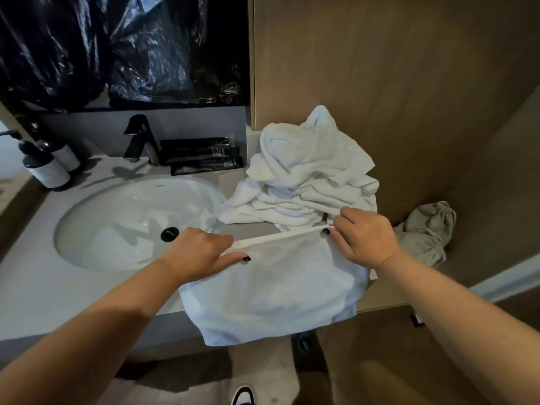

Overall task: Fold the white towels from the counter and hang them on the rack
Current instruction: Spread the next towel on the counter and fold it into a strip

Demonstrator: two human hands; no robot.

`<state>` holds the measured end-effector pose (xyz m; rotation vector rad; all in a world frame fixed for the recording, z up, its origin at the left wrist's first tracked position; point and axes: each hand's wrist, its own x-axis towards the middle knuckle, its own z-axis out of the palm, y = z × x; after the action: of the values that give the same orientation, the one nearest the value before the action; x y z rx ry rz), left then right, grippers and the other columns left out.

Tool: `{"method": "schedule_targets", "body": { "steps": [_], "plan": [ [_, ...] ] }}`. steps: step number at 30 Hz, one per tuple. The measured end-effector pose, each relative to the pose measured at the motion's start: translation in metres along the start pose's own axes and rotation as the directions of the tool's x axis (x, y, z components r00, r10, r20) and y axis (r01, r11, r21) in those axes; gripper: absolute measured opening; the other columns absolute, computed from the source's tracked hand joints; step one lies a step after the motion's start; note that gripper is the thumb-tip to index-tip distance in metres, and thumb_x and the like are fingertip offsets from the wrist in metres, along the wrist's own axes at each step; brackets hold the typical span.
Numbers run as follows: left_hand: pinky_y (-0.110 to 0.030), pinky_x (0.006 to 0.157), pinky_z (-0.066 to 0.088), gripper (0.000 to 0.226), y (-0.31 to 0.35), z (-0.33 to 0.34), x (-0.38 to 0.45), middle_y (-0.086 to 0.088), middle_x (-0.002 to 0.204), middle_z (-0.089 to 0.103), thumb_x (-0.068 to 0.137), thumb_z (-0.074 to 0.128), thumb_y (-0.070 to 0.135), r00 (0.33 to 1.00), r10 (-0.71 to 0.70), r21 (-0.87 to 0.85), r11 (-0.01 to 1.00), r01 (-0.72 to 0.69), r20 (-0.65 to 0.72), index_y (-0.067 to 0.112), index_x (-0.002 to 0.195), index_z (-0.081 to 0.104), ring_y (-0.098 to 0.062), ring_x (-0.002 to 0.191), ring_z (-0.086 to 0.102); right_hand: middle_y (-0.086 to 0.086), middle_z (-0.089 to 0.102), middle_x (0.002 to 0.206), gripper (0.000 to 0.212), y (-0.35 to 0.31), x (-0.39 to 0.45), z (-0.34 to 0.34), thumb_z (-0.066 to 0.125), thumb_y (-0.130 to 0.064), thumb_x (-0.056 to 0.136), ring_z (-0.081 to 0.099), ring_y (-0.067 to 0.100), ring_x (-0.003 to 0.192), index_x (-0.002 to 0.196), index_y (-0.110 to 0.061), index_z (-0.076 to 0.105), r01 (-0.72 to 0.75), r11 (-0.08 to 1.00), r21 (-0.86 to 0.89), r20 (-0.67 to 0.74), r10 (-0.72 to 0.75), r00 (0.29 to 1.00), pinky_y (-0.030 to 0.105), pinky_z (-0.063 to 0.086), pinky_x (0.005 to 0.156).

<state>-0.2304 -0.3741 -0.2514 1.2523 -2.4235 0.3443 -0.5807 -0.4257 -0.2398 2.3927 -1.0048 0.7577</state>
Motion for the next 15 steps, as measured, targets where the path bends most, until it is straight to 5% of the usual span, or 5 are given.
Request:
{"method": "schedule_targets", "body": {
  "steps": [7,10,15],
  "plan": [
    [-0.025,0.035,0.039,0.067,0.022,-0.02,-0.003,0.003,0.039,0.045,0.101,0.024,0.06,0.999,0.038,-0.045,0.998,-0.039,-0.013,0.015,0.061,0.053,-0.02,0.03,0.04,0.003,0.052,0.063,0.05,0.011,-0.01,-0.019,0.03,-0.034,0.103,0.049,0.024,0.047,0.068,-0.011,0.057,0.023,0.999,0.031,-0.023,-0.022,1.0,0.028,0.029,0.042],
    [-0.02,0.036,0.027,0.068,0.02,-0.027,-0.009,0.005,0.041,0.045,0.099,0.019,0.065,0.998,0.008,-0.048,0.999,-0.005,0.064,0.016,0.067,0.055,-0.019,0.035,0.045,0.002,0.052,0.062,0.049,0.008,-0.008,-0.019,0.03,-0.034,0.103,0.048,0.022,0.046,0.068,-0.012,0.057,0.048,0.998,0.047,-0.025,-0.047,0.999,0.025,0.023,0.045],
    [-0.033,0.052,0.029,0.097,0.004,-0.026,-0.011,0.008,0.054,0.039,0.06,-0.012,0.096,0.921,-0.247,0.009,0.967,0.256,0.3,0.021,0.092,0.041,-0.02,0.052,0.043,0.003,0.053,0.064,0.05,0.0,0.004,0.0,0.029,-0.036,0.104,0.049,0.023,0.046,0.071,-0.011,0.057,0.061,0.997,0.056,0.019,-0.062,0.998,0.025,0.022,0.045]
  ]
}}
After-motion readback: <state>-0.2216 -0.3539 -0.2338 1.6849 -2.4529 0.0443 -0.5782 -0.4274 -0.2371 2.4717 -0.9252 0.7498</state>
